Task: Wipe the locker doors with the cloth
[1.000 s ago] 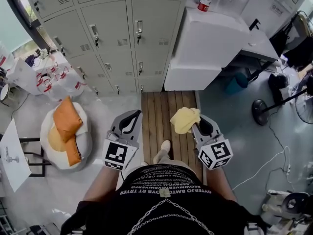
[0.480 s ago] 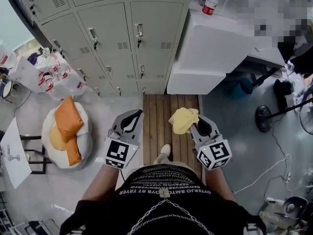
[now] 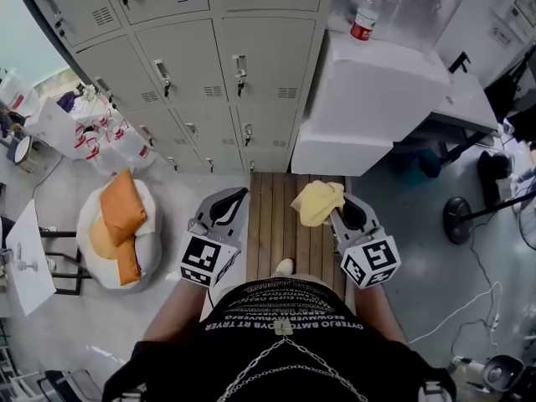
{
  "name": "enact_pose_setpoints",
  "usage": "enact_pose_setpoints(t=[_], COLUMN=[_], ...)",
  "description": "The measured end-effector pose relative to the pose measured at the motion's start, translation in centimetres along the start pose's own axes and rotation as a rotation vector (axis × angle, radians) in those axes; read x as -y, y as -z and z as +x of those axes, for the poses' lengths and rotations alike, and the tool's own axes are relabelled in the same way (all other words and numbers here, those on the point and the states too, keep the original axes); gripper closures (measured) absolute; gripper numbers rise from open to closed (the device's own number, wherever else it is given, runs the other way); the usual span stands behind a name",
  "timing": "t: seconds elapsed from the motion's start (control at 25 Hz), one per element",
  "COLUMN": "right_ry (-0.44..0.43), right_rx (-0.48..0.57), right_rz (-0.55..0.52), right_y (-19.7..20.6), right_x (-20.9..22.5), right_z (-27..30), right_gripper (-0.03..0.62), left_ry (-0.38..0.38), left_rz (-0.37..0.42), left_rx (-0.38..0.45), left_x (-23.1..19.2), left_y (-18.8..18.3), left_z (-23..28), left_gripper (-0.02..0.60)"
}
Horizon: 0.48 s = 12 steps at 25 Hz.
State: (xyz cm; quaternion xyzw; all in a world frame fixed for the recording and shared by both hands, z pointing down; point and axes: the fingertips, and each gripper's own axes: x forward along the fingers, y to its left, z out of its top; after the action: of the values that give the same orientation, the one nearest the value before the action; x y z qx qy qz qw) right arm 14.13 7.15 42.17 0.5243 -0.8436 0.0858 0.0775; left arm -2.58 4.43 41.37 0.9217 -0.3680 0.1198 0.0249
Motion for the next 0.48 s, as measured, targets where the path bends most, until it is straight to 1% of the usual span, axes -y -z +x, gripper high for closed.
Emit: enact_pose_setpoints(t=[0.2,0.48], right_ry=[-0.023,-0.057], right_rx=[0.02,0.036], right_rz=[-0.011,-0.024], right_y=[-0.9,-1.9], right_x=[2.4,5.1], right_z=[1.0,1.9], right_gripper=[0.53,0.53], left_ry=[-0.027,-0.068], left_rz=[0.011,0.008], left_rx=[0.017,0.015], left_x=[0.0,0.0], left_y=[-1.4,-2.0], left_z=[2.2,4.3], left_gripper=[0.577,0.577])
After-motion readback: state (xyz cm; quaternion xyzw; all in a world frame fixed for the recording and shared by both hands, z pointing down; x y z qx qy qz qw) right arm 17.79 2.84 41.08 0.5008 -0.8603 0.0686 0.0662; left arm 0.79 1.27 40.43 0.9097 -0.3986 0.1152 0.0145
